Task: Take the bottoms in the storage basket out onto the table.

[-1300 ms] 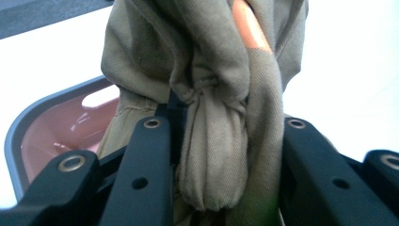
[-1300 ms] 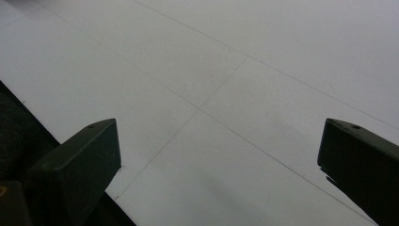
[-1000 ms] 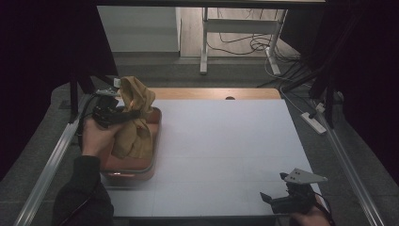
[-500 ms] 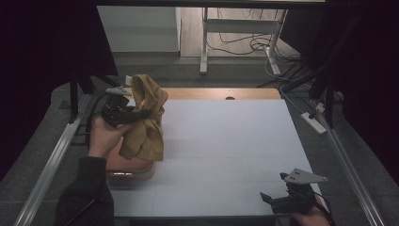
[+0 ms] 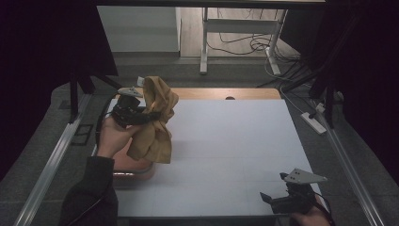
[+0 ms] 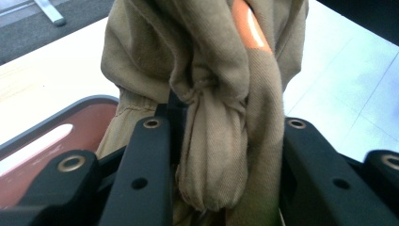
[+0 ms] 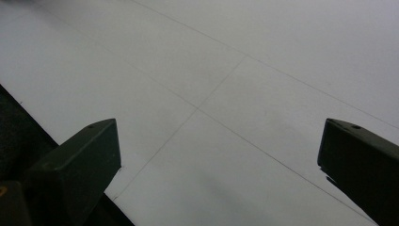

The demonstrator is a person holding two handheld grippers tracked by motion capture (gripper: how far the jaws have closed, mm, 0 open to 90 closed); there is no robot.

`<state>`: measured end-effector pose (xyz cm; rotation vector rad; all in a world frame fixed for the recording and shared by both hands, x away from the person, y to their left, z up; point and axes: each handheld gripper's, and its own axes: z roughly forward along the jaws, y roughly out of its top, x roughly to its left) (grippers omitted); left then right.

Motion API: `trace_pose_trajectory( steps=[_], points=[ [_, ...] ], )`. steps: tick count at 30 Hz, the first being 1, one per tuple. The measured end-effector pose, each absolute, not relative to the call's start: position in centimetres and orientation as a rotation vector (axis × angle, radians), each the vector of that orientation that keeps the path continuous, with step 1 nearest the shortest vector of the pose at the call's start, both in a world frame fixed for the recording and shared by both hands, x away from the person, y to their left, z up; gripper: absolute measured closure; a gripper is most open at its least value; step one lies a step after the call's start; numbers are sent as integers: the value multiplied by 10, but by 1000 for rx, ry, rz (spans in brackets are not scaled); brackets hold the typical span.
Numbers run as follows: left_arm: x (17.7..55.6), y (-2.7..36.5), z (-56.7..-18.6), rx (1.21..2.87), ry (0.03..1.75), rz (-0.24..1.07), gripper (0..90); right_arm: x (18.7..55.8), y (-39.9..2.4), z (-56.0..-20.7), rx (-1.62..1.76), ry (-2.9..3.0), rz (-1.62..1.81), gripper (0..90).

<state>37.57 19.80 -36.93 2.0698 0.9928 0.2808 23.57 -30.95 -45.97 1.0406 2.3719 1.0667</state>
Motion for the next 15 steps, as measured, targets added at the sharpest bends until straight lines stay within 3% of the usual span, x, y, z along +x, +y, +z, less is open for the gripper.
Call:
trace_pose_trajectory(
  steps=[15],
  points=[
    [381,163,-366,2099,920,272,680,236,-309,-460,1043,2373,1066,1]
  ],
)
